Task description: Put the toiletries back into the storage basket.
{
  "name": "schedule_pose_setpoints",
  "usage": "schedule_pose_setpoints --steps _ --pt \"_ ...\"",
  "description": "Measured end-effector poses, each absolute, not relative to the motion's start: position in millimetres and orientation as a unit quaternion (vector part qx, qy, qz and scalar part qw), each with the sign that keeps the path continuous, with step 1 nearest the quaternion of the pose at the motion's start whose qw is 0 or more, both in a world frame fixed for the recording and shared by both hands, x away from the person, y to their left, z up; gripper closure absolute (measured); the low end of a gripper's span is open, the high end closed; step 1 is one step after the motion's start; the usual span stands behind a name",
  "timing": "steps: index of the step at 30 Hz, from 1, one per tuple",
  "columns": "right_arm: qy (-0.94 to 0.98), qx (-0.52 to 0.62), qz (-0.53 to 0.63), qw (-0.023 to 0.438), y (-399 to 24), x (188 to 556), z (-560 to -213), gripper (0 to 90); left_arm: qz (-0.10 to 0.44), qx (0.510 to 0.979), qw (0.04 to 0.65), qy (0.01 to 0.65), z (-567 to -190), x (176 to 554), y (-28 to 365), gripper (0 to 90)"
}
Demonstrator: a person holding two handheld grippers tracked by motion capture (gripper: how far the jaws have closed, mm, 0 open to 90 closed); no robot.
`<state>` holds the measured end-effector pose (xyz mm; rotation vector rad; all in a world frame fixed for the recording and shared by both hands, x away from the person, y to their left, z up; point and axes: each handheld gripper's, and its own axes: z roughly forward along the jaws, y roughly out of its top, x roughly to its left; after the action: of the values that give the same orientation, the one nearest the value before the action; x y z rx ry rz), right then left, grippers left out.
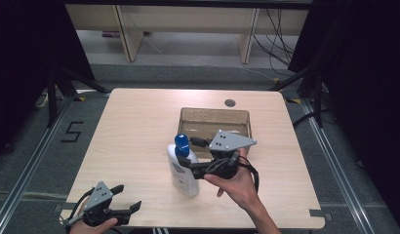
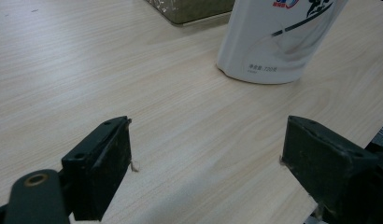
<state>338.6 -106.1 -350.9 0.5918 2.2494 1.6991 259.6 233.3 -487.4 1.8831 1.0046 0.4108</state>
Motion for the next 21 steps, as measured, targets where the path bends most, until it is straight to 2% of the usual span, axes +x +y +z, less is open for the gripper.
schedule_pose_setpoints --steps 3,6,11,21 --pt "0.774 0.198 0.586 0.136 -103 341 -350 34.8 0.168 0.769 0.460 0.411 -487 259 233 15.1" --pt "0.771 0.202 0.593 0.115 -99 342 -351 38.1 0.168 0.775 0.457 0.403 -487 259 233 15.1" --pt "0.773 0.194 0.587 0.140 -97 346 -351 43.4 0.166 0.773 0.461 0.404 -487 259 233 15.1" --pt "0.773 0.204 0.588 0.123 -93 348 -351 53.3 0.165 0.773 0.461 0.403 -487 259 233 15.1"
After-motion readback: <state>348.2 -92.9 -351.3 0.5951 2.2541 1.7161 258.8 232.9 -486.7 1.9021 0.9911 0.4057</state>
